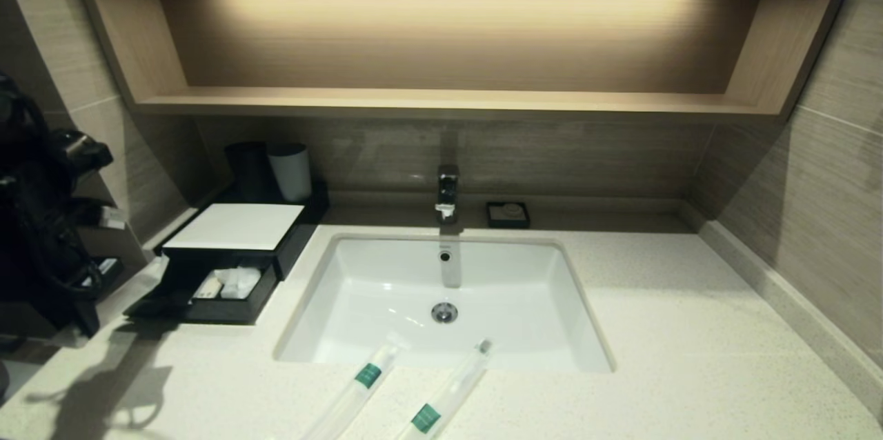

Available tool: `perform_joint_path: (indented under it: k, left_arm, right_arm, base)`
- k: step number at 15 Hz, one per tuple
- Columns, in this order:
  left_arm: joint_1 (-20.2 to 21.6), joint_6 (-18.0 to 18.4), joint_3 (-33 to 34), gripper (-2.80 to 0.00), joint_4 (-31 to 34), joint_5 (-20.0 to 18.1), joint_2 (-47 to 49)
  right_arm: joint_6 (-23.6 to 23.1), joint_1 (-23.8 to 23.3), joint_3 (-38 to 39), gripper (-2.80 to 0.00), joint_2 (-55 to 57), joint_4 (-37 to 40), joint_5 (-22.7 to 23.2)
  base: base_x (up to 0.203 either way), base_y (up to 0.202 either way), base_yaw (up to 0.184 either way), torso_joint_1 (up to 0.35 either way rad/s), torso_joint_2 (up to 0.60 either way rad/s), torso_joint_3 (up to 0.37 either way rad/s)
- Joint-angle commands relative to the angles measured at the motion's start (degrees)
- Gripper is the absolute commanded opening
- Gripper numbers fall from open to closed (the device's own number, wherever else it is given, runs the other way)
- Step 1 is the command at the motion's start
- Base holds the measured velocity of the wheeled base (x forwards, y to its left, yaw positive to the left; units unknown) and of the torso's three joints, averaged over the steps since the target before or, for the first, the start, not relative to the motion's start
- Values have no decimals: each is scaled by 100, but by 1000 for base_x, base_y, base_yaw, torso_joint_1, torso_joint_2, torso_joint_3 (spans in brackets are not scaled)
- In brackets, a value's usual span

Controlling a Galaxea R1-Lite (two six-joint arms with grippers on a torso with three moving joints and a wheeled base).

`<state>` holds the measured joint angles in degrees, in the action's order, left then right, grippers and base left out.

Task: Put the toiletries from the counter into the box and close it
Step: Place the bathroom toiletry into the drawer

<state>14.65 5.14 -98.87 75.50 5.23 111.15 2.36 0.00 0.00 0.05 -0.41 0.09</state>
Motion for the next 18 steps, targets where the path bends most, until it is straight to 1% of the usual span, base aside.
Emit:
perform_joint_path:
  k: [1, 6, 10, 12, 15, 18]
  left_arm:
    - [2, 4, -100, -280, 48, 4, 202]
    - [2, 4, -460, -280, 87, -4, 523]
    - [2, -4, -896, -280, 427, -36, 873]
    - [2, 4, -934, -280, 378, -39, 964]
    - [2, -5, -1221, -280, 399, -57, 1164]
    - [-19, 4, -1266, -280, 214, -48, 1335]
  right_arm:
    - [1, 0, 0, -280, 4, -2, 0]
    - [1, 0, 0, -280, 4, -2, 0]
    - [1, 0, 0, -280, 4, -2, 0]
    - [1, 0, 0, -280, 4, -2, 0]
    - [1, 0, 0, -280, 4, -2, 0]
    - [1, 0, 0, -280, 4, -2, 0]
  base:
    - [0, 0, 0, 0, 0, 0]
    - [0, 0, 0, 0, 0, 0]
    - [0, 0, 0, 0, 0, 0]
    - [0, 0, 0, 0, 0, 0]
    - [0, 0, 0, 0, 0, 0]
    - [0, 0, 0, 0, 0, 0]
